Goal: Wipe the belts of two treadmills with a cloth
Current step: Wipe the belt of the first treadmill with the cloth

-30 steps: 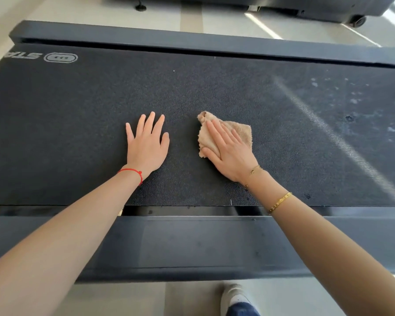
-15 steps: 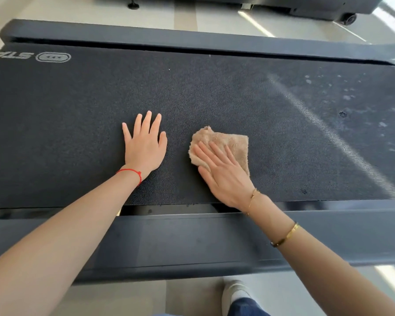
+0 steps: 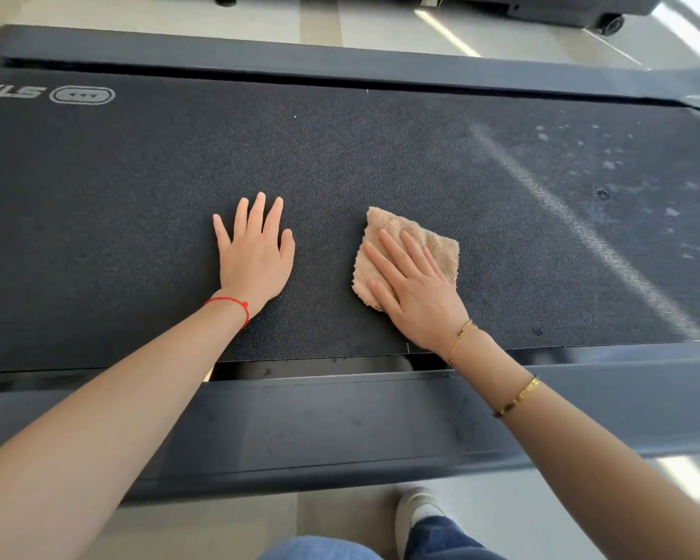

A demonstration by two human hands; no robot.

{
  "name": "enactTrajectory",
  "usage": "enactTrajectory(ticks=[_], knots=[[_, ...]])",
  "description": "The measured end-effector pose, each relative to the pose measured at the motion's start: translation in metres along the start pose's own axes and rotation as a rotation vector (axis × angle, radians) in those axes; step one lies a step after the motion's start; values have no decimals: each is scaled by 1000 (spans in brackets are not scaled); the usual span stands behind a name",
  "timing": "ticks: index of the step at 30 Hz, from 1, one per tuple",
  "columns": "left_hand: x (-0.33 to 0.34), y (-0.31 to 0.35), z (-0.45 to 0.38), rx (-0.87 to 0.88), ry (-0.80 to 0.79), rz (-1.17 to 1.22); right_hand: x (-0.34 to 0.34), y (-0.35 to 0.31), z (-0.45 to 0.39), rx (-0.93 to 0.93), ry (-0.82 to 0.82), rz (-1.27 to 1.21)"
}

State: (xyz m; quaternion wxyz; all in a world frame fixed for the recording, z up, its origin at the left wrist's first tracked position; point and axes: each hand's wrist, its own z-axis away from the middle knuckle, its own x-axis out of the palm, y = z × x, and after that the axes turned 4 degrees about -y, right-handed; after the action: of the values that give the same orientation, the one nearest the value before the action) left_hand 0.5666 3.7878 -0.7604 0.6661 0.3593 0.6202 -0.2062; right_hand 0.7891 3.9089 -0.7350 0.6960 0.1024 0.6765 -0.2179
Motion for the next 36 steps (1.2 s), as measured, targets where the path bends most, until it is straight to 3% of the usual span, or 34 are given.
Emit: enactTrajectory(ticks=[8,17,28,32,36], knots=[[-3,15,5,-5,-27,36,-9,43,36,224,1,-47],[-2,67,6,152,-55,31,-17,95,27,407,-30,-89],[22,158,-56,134,-40,25,-26,176,-49,184,-24,-57],[28,174,-82,78,-42,16,-34,216,-92,259,-29,-37],[33,184,-95,2,-59,-4,-34,213,-130,298,-16,-63]])
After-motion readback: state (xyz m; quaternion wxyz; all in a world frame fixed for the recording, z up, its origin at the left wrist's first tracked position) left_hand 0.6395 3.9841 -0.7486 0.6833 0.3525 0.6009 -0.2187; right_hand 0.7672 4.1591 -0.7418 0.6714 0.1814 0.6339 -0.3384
